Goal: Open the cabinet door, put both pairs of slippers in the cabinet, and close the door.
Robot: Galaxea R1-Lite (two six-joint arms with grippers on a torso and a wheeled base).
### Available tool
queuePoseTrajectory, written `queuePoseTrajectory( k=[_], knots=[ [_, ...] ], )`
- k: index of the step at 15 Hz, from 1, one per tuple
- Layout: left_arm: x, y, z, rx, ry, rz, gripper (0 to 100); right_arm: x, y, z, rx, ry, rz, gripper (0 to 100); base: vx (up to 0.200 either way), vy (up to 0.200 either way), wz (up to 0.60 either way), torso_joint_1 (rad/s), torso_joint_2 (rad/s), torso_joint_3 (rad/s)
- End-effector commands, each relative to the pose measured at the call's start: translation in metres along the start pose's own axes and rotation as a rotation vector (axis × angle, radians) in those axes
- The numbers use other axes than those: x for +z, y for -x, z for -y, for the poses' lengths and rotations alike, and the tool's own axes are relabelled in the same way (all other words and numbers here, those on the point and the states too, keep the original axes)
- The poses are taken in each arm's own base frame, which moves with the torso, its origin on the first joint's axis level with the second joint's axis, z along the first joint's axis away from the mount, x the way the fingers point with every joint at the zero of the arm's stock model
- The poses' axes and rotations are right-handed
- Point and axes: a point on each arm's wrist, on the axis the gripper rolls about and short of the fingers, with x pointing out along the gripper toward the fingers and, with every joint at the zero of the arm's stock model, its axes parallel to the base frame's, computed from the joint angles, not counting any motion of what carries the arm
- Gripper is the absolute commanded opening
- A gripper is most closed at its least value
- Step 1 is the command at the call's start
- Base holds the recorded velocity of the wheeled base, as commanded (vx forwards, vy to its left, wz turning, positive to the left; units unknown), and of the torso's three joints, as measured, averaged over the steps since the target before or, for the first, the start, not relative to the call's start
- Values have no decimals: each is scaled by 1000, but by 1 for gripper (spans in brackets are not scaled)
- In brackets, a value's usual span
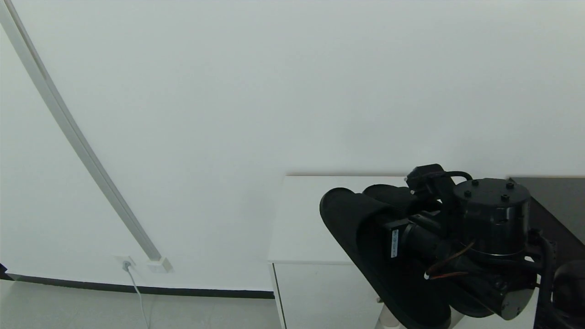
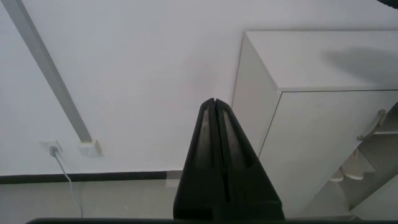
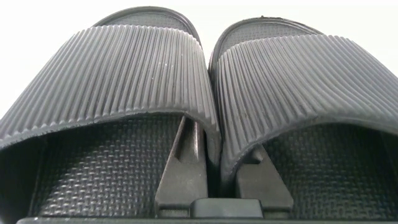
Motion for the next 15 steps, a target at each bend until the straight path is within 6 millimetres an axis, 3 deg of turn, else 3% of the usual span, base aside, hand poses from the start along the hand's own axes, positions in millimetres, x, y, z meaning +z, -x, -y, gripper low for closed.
queuePoseTrajectory(
  k=[1,4,14,15],
  knots=[
    [0,0,0,0,0,-1,0,1,3,0,5,-3,6,0,0,0,0,0,0,0],
    [0,0,0,0,0,-1,0,0,3,-2,10,-4,0,0,0,0,0,0,0,0],
    [0,0,0,1,8,-1,0,-12,0,-2,2,13,-37,0,-200,0,0,1,3,3],
    [0,0,0,3,8,-1,0,-12,0,-2,4,10,-36,0,0,0,0,0,0,0]
  ],
)
